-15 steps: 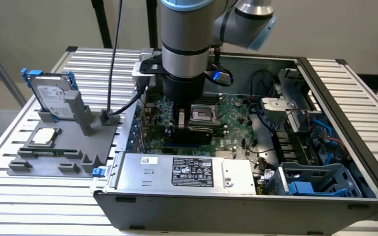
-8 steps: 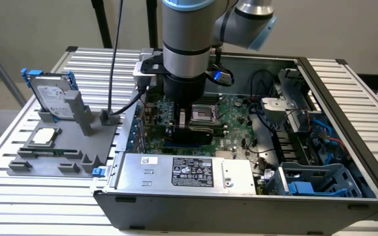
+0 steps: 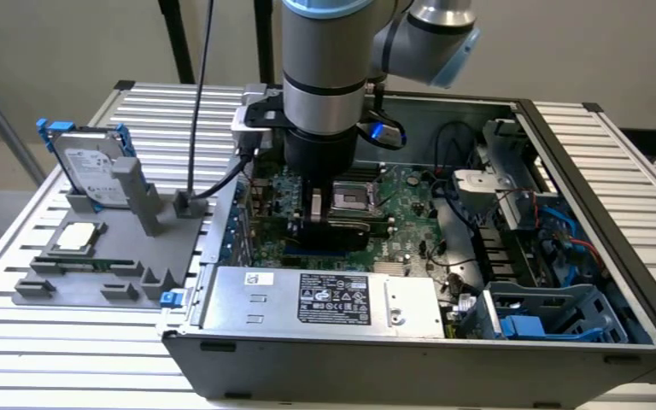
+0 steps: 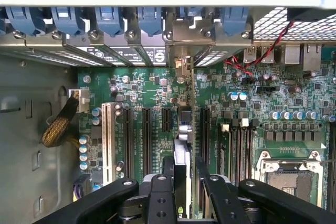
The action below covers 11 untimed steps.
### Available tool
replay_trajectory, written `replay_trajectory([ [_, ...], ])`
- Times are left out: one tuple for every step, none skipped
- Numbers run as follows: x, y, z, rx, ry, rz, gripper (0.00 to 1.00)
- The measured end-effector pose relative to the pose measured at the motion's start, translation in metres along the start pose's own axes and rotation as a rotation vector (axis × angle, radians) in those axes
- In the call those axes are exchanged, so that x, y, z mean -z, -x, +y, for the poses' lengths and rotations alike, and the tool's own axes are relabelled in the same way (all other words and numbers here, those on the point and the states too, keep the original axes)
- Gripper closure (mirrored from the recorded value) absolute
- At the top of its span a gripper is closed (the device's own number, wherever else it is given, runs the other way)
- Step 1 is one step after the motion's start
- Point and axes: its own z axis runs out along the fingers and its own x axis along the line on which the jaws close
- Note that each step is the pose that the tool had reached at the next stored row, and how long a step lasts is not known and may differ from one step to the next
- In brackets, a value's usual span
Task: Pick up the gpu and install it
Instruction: 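Insert the gpu into the slot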
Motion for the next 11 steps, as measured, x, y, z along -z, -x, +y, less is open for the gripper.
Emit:
replay_trajectory([
  [0.0001,0.0004,0.0,0.0,0.0001,0.0001,0.73],
  [0.0001,0.0005,0.0,0.0,0.0003,0.0,0.73],
  [0.0,0.0005,0.0,0.0,0.0003,-0.0004,0.73],
  [0.0001,0.0006,0.0,0.0,0.0004,-0.0005,0.73],
  [0.0,0.0006,0.0,-0.001,0.0004,-0.0005,0.73],
  [0.0,0.0006,0.0,-0.001,0.0004,-0.0006,0.73],
  [0.0,0.0006,0.0,-0.002,0.0005,-0.0006,0.73],
  [0.0001,0.0004,0.0001,-0.003,0.0008,-0.0006,0.73],
  [0.0001,0.0001,0.0001,-0.004,0.0012,-0.0005,0.73],
  [0.0,-0.0002,0.0001,-0.005,0.0015,-0.0006,0.73],
  [-0.0002,-0.0006,0.0,-0.006,0.0022,-0.0006,0.73],
])
